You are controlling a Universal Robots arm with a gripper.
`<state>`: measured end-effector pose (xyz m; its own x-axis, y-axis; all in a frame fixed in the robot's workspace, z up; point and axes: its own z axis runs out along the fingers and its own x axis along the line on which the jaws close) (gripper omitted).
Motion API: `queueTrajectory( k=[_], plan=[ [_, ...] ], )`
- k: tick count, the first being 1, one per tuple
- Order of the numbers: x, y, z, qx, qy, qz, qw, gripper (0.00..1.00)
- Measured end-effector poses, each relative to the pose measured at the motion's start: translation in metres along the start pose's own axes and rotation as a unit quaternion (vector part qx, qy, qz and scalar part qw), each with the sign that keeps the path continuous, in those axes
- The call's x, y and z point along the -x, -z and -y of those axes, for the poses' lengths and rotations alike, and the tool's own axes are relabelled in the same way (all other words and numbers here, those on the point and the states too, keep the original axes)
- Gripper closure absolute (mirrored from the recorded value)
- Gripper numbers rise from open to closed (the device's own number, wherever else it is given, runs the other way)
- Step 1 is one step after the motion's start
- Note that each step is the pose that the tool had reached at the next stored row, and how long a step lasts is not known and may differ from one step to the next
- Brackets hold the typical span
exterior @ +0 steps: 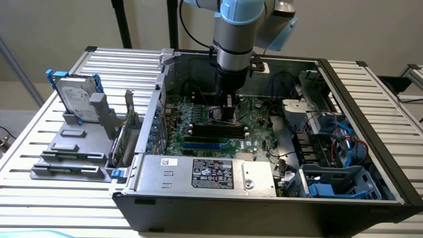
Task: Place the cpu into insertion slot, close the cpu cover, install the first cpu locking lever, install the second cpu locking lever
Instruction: 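Place the cpu into insertion slot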
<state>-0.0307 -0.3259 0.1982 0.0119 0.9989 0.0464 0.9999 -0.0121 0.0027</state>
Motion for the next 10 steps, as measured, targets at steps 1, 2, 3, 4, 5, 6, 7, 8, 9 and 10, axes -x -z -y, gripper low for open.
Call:
queueTrajectory(
  k=[1,2,3,4,5,6,7,8,9,10],
  plan=[
    [0.0000,0.0000,0.0000,0.0000,0.000,-0.0003,1.0000,0.37],
    [0.0000,-0.0001,0.0000,0.0000,0.000,-0.0004,1.0000,0.37],
    [0.0000,0.0000,0.0000,0.0000,0.000,-0.0004,1.0000,0.37],
    [0.0000,0.0001,0.0000,0.0000,0.000,-0.0004,1.0000,0.37],
    [0.0001,0.0007,0.0001,-0.0001,0.000,-0.0003,1.0000,0.37],
    [0.0001,0.0014,0.0000,-0.0001,0.000,-0.0003,1.0000,0.37],
    [0.0000,0.0025,0.0000,-0.0001,0.000,-0.0004,1.0000,0.37],
    [0.0000,0.0040,0.0000,-0.0002,0.000,-0.0004,1.0000,0.37],
    [0.0000,0.0054,0.0000,-0.0001,0.000,-0.0004,1.0000,0.37],
    [0.0000,0.0068,0.0002,-0.0002,0.000,-0.0004,1.0000,0.37]
  ],
)
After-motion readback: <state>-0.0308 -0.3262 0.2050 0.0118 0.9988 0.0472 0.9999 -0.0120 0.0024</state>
